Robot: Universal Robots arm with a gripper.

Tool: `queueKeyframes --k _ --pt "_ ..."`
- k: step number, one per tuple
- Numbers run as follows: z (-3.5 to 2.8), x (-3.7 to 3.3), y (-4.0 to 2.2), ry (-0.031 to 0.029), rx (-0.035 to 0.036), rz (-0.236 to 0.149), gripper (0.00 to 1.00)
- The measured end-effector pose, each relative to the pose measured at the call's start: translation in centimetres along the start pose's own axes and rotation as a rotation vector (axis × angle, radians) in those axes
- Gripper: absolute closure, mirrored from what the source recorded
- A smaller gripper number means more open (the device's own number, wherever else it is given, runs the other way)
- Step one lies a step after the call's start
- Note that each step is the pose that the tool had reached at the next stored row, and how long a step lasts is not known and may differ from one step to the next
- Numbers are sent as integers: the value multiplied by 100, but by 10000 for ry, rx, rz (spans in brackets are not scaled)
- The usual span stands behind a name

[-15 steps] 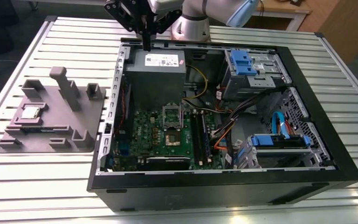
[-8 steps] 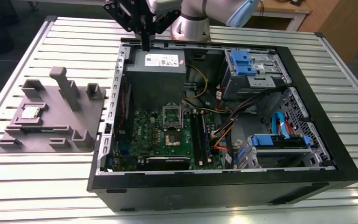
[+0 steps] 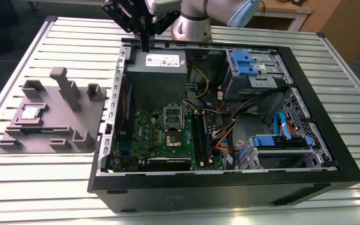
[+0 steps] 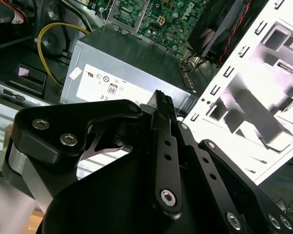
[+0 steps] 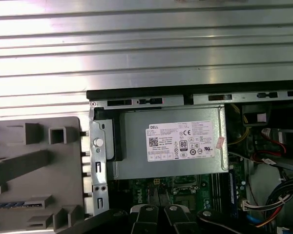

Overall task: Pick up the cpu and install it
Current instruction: 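Reach for the cpu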

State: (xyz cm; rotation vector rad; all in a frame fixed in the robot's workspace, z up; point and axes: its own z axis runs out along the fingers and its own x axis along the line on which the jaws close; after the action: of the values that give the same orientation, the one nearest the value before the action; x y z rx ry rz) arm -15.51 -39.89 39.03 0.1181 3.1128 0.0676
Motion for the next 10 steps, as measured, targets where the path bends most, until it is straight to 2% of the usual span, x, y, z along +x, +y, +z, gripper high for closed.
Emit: queueKeyframes --k 10 --pt "4 32 -3 0 0 0 90"
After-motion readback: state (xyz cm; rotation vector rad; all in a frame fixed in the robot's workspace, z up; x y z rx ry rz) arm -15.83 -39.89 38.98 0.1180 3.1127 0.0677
